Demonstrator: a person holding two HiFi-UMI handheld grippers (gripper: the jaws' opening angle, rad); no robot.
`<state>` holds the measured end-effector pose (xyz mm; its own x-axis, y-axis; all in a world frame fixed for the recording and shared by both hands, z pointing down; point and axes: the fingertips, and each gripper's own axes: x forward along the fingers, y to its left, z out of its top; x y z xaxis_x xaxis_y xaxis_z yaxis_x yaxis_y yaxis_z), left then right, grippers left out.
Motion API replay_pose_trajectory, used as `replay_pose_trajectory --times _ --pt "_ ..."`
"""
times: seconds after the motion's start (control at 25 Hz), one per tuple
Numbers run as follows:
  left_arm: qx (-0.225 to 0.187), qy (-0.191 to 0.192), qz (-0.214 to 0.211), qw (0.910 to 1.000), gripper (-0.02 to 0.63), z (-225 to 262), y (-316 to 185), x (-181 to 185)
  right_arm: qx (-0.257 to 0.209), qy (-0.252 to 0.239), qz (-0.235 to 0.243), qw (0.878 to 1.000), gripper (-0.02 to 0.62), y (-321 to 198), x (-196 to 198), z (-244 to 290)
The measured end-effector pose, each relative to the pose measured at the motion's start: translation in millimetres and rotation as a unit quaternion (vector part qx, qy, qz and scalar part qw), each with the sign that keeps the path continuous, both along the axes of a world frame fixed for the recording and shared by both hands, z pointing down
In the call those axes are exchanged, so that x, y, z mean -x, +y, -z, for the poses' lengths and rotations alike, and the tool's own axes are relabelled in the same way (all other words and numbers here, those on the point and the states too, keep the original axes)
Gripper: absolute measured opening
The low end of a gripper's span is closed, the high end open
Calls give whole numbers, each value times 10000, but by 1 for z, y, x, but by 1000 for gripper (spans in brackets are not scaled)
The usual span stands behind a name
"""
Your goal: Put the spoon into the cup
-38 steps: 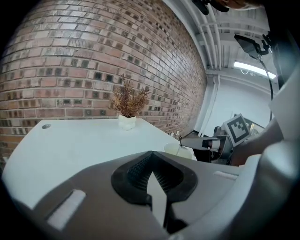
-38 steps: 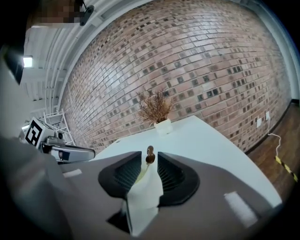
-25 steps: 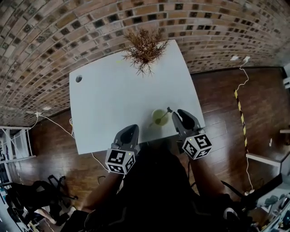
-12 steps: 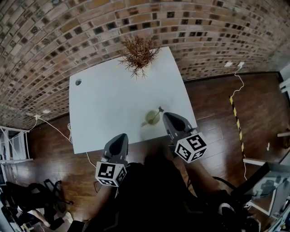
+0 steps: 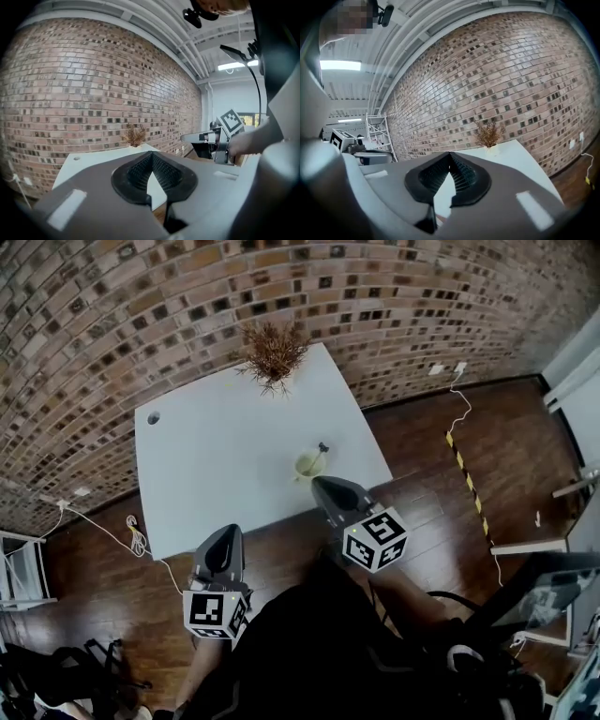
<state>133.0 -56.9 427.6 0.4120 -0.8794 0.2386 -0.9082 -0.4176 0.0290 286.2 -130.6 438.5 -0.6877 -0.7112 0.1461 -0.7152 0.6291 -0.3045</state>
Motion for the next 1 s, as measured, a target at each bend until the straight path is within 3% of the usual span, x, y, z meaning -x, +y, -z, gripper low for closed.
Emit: replay_pose_trajectory --times 0.08,0.2,0.4,0.64,1.0 --pt "127 289 -24 9995 -6 5 13 9 -71 -4 17 10000 8 18 7 8" --pt "-88 485 -121 9987 -6 18 30 15 -166 44 15 9999 8 42 12 17" --pt "-111 851 -449 9953 -6 27 62 9 -159 138 -348 9992 8 82 -6 32" --pt "-178 861 -673 9938 -6 28 88 -9 -237 369 -589 9973 6 122 -32 47" --pt "-322 926 -365 9945 -6 59 115 -46 -430 213 -371 9982 6 143 -73 80"
